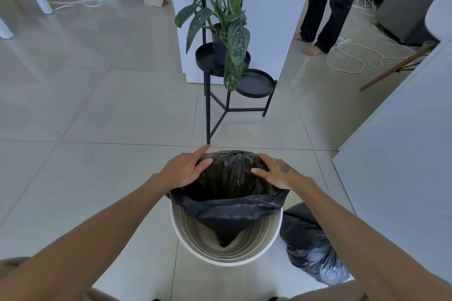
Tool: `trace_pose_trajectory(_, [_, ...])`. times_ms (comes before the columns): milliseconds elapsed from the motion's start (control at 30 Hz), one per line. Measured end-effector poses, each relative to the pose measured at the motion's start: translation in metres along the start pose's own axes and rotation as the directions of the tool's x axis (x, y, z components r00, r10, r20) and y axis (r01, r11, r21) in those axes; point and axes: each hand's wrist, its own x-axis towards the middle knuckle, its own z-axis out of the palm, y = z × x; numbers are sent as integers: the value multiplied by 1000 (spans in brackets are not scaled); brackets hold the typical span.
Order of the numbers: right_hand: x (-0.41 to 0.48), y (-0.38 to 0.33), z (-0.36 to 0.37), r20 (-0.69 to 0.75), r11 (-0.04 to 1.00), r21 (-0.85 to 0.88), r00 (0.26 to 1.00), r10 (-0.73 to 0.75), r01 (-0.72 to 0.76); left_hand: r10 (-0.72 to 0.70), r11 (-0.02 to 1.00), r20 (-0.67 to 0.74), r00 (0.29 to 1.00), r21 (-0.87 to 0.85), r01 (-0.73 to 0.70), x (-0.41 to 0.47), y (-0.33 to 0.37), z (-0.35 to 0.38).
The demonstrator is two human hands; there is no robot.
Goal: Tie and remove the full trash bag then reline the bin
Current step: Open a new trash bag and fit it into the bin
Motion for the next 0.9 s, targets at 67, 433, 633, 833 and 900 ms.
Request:
trace_pose_trajectory(67, [0, 8, 6, 44, 993, 102, 998, 51, -55, -60, 988, 36, 998, -139, 65, 0, -5, 4])
trace_pose_trajectory(433, [-42, 31, 50, -285, 913, 405, 956, 73, 51, -226, 937, -440, 869, -343, 70, -48, -30, 32])
trace_pose_trajectory(633, [-69, 32, 62, -563, 948, -221, 764, -316, 228, 262, 965, -555, 790, 172, -199, -80, -44, 38])
trace_pose_trajectory(833, [-91, 29, 63, -527, 823, -465, 645, -553, 326, 505, 858, -477, 719, 365, -361, -111, -38, 41])
trace_pose_trajectory(900, [-96, 32, 67, -468, 762, -549, 630, -620, 343, 532, 841, -449, 718, 380, -386, -118, -35, 43])
